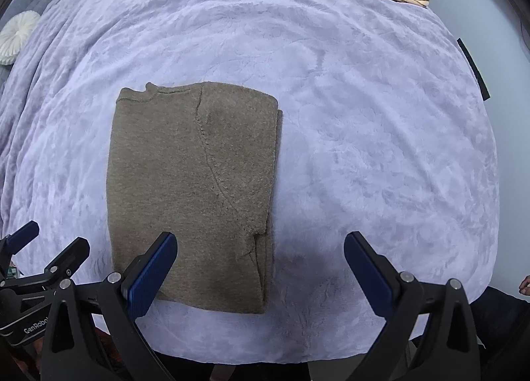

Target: Fold small clothes

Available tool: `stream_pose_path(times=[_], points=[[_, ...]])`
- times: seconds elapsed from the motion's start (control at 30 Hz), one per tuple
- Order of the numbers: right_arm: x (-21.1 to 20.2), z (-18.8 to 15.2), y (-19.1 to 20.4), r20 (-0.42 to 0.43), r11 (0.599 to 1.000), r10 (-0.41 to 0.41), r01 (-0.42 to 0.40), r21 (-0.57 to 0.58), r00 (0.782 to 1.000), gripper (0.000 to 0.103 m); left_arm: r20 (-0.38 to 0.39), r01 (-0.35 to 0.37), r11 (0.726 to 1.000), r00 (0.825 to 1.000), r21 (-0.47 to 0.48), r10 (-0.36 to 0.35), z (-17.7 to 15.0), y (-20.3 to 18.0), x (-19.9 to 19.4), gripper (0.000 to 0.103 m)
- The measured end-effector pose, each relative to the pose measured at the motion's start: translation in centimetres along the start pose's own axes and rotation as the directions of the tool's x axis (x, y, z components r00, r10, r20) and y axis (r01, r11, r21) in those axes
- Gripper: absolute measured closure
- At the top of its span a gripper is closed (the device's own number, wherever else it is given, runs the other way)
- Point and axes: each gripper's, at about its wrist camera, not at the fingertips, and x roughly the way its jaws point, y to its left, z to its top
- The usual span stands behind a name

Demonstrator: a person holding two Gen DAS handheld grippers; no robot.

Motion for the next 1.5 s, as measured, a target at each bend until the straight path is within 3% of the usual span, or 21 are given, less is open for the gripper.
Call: stream_pose_path(times=[1.5], points=[[-0.04, -0.03, 0.48, -0.005, 1.0, -0.006, 0.006, -0.005, 1.0, 0.002, -0.005, -0.005, 1.0, 1.0, -0.001, 0.005, 0.17, 0.47, -0.02, 0.0]])
